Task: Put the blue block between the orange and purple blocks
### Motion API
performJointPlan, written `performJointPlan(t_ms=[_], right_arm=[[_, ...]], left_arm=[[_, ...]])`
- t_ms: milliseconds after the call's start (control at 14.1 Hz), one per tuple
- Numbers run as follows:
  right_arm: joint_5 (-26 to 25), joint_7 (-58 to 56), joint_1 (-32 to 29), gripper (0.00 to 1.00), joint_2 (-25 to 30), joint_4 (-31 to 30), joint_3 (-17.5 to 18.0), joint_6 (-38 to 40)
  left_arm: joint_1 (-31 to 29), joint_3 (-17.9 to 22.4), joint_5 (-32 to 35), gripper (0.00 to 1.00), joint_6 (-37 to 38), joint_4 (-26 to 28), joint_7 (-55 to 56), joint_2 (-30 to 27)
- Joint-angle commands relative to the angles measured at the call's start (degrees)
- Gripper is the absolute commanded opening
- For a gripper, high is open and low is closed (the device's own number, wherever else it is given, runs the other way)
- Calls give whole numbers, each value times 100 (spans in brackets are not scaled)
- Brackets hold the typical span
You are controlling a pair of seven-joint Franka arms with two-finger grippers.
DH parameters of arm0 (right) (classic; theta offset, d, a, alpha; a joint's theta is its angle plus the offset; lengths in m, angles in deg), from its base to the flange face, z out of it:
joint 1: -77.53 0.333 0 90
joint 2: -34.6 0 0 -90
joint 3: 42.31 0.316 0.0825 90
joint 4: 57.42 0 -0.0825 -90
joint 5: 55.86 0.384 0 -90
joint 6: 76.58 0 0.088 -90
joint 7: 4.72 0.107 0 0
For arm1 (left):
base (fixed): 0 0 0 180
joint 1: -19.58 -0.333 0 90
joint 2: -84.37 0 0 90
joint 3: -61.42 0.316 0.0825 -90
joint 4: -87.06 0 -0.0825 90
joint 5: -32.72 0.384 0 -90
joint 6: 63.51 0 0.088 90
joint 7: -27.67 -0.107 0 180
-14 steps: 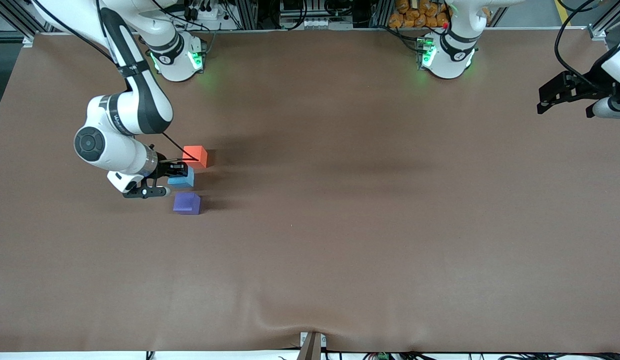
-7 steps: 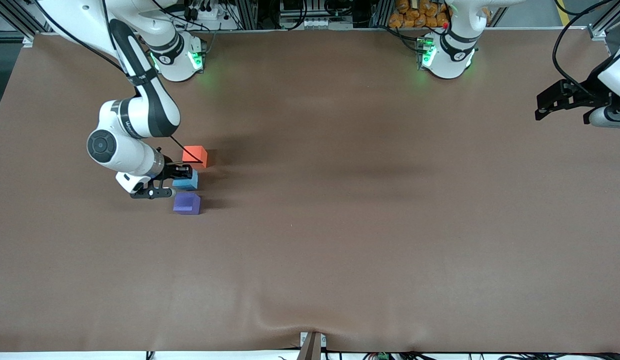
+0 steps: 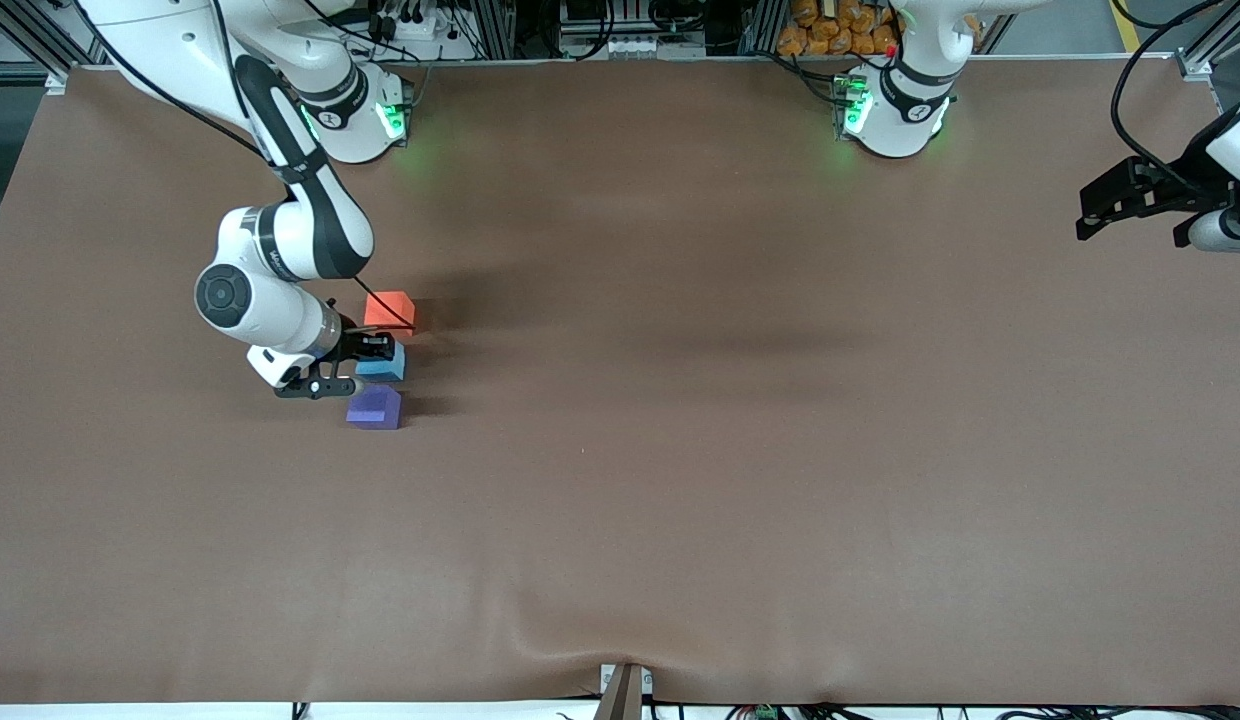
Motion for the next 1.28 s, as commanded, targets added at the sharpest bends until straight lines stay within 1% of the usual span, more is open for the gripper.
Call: performJointPlan(t_ms=[0,142,213,284,355,497,568,639,781,923,995,1066,1137,1208], right_arm=[[153,-84,72,0,4,-151,4,-248],[197,-84,72,0,4,-159,4,-248],[197,-93,54,15,-22,-151,4,-248],[197,-93,45,66,-66,-142,4,-239],[206,-84,19,100,-84,-133,4,-230],[215,-66,10,100,-66,-81,4,-82],[215,-66,-16,100,-23,42,4,206],[215,-58,-60,100,21,321,-5,688],[206,-40,-209,100,30,1259,-22,2022],[206,-84,-437,100,-31,2261,-14,3078],[206,-93,-525,100,-49,2675,4,3475],[206,-110,-604,100,-40,3045,65,3714],[163,-119,-684,100,-40,3379,196,3786],[101,-128,-902,100,-40,3800,406,3917]], left_arm=[[-237,-16,-49,100,65,-114,-16,-11],[-229,-25,-31,100,65,-149,-16,-11],[-220,-25,-31,100,73,-158,-16,-11],[-220,-34,-23,100,65,-158,-7,-2],[-220,-34,12,100,65,-158,-7,15],[-238,-34,13,100,65,-158,-7,16],[-246,-34,13,100,65,-158,-16,33],[-238,-25,13,100,65,-150,-42,85],[-238,-25,13,100,65,-149,-60,191],[-212,-34,13,100,65,-132,-69,200],[-211,-34,13,100,65,-123,-78,226],[-194,-43,13,100,65,-132,-69,244],[-176,-51,21,100,65,-132,-51,244],[-176,-51,21,100,65,-132,-60,253]])
